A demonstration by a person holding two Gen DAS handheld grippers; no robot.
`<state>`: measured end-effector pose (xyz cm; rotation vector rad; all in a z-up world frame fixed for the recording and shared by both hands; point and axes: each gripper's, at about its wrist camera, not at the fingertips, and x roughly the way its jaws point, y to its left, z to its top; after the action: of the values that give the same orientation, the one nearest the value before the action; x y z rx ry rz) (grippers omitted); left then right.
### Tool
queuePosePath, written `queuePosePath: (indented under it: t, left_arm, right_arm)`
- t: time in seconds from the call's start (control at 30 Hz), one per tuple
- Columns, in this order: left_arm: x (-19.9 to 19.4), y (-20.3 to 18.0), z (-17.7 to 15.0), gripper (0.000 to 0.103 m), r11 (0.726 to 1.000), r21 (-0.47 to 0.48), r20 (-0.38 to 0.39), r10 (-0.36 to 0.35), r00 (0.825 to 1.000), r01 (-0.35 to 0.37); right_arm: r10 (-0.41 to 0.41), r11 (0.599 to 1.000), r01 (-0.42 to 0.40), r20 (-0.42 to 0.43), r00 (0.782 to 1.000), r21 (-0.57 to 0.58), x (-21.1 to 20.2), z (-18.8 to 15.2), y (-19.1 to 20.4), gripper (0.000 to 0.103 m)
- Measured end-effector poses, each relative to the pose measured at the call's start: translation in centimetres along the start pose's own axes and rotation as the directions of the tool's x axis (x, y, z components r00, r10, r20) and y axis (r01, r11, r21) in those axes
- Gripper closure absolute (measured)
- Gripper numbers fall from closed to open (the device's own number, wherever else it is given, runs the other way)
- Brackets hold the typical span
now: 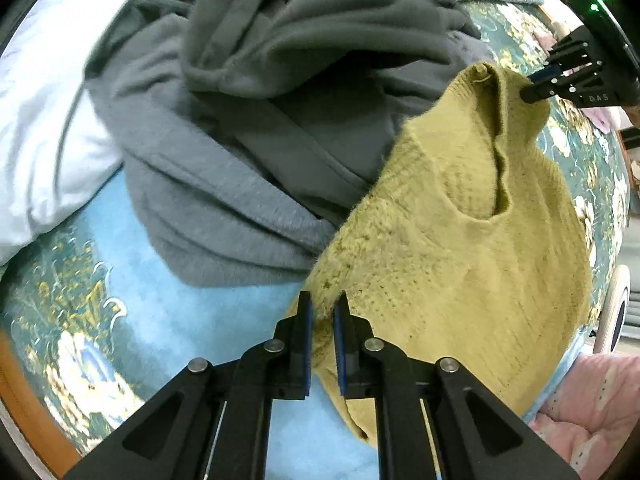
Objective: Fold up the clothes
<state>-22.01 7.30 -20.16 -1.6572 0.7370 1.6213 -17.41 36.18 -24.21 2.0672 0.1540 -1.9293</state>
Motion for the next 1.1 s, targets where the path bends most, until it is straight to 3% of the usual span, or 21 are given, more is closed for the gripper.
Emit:
queuePosePath:
  t: [0.13,0.23,0.33,0.63,0.87,1.1]
  left_arm:
    - [-2.6,-1.2,-1.3,0.094,0.999,-0.026,0.042,0.028,0.999,-0.027]
    - [-4.5,-3.8,-3.7,0.094,0.997,-0.049,0.087,0.059,0.994,-0.055]
    - [-5.7,-5.7,-7.7,0.094,0.994,-0.08,0.131,0.079,0.988,-0.069]
    - [-7.0,-11.7,-15.1,0.094,0.972,-0.23,0.236,0.098,0.967,-0.042]
    - [-4.8,-16.1,-21.1,0.094,0.94,-0.342,0.231,0.101,0.968,-0.016]
    - [-1.2,-20.7,-26.4,0.094,0.894,-0.448,0.164,0.062,0.984,0.018]
  right_arm:
    - [0.002,1.0,-0.004,0.074,0.997,0.028,-2.8,-2.3,1.6,0.091]
    - [-0.005,0.999,0.001,0.116,0.993,0.036,-3.7,-3.9,5.7,0.091]
    - [-0.01,0.999,0.002,0.15,0.989,0.049,-4.3,-6.9,7.7,0.091]
    - [0.001,0.994,-0.024,0.208,0.978,0.109,-5.0,-16.8,11.8,0.092]
    - [0.002,0.98,-0.039,0.186,0.983,0.196,-1.9,-24.0,14.2,0.092]
    - [0.005,0.963,-0.041,0.133,0.991,0.265,1.4,-29.5,16.1,0.092]
